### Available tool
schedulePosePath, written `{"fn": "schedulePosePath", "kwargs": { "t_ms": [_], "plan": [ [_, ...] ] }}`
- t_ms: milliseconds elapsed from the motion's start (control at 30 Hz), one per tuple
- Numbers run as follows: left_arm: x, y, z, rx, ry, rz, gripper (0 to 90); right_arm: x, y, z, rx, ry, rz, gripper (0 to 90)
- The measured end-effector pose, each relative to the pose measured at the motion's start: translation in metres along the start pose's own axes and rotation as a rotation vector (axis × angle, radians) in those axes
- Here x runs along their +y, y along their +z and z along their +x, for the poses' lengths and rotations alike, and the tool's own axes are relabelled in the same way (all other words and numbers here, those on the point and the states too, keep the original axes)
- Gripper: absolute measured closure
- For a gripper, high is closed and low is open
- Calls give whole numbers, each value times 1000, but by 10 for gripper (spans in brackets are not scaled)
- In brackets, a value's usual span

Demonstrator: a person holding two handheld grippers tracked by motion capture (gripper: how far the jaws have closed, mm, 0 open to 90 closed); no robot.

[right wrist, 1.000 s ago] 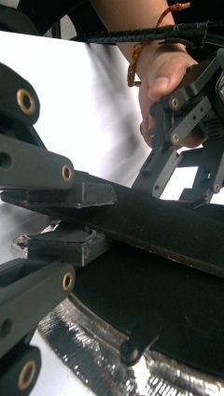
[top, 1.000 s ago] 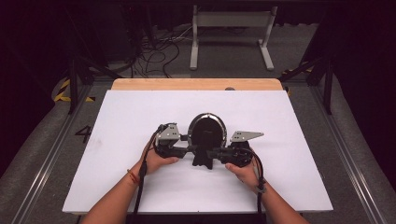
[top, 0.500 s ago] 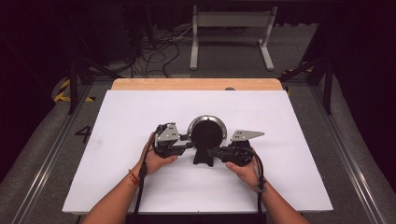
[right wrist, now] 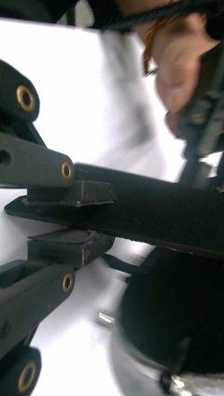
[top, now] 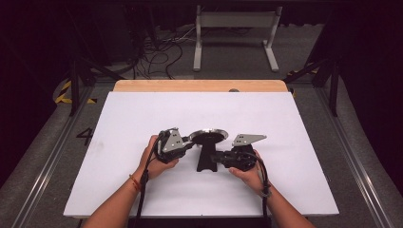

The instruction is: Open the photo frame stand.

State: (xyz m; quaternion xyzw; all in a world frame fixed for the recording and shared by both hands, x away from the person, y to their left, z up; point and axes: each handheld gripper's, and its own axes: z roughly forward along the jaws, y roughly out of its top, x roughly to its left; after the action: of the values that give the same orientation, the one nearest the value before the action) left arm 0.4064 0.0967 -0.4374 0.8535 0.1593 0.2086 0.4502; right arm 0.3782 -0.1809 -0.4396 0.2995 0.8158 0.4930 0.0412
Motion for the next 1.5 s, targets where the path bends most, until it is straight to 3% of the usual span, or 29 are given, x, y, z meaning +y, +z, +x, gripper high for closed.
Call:
{"fn": "schedulePosePath", "kwargs": {
  "t_ms": [233, 367, 500, 600, 667, 1167, 1400, 1500],
  "plan": [
    [-2, 1, 1, -9, -33, -28, 748, -1, 1, -1, 4, 21, -18, 774],
    [0, 4, 0, 14, -18, -19, 693, -1, 1, 0, -1, 19, -15, 775],
    [0, 11, 1, 18, -30, -11, 629, -1, 1, 0, 7, 22, -15, 777],
    [1, 18, 0, 3, -28, -4, 633, -1, 1, -1, 12, 25, -15, 778],
    [3, 21, -3, 16, -17, 19, 689, -1, 1, -2, 12, 25, -14, 778],
    [6, 30, 2, 26, -24, 27, 670, 0, 0, -2, -13, 73, 7, 787],
    [7, 29, 1, 41, -19, 43, 675, -1, 1, 1, -31, 61, 2, 787],
    [7, 25, 2, 32, -37, 30, 678, 0, 0, 3, -45, 42, 8, 783]
  ]
}}
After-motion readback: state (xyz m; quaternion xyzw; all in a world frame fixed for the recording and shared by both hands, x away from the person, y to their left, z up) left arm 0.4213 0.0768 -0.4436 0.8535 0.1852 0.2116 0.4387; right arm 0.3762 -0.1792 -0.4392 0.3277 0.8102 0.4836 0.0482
